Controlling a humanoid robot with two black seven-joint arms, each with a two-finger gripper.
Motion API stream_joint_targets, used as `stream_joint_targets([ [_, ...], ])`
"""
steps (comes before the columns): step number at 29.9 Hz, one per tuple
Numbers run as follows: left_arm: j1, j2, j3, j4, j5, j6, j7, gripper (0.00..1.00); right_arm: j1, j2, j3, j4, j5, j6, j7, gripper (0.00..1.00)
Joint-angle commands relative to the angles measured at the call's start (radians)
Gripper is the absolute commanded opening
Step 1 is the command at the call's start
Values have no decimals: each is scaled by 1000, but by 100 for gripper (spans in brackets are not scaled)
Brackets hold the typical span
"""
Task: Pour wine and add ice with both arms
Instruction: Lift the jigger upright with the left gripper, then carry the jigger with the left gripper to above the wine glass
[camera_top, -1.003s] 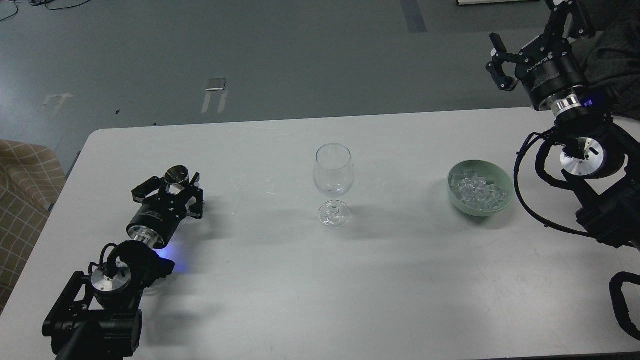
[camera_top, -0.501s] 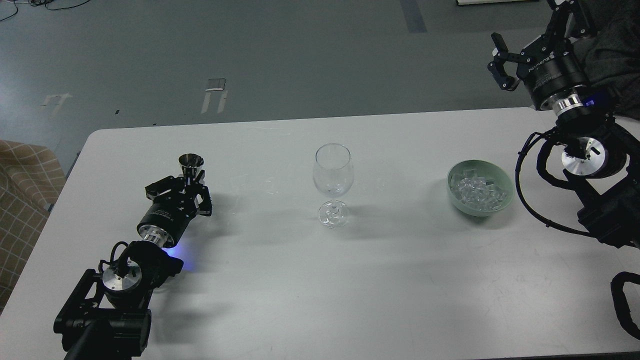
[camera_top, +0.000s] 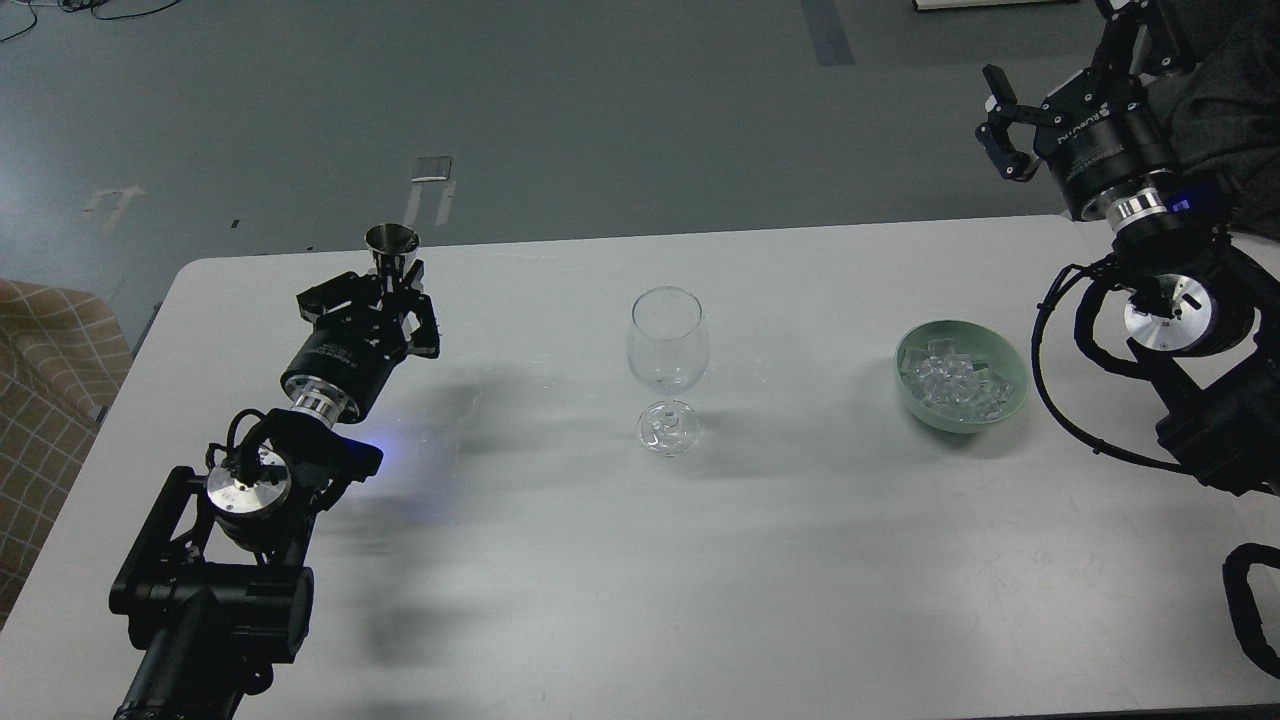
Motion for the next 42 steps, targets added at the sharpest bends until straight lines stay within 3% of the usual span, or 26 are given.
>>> stream_joint_targets([
  [1,11,0,17,-121,3,58,13,0,-1,0,0,-2,-2,0,0,100],
  [15,117,0,172,-464,11,240,24,0,-7,0,0,0,0,2,0,100],
  [27,106,-44,279,-497,181,386,22,0,-15,0,0,1,0,2,-1,100],
  [42,85,-70,342,-497,308,440,24,0,-23,0,2,1,0,2,0,100],
])
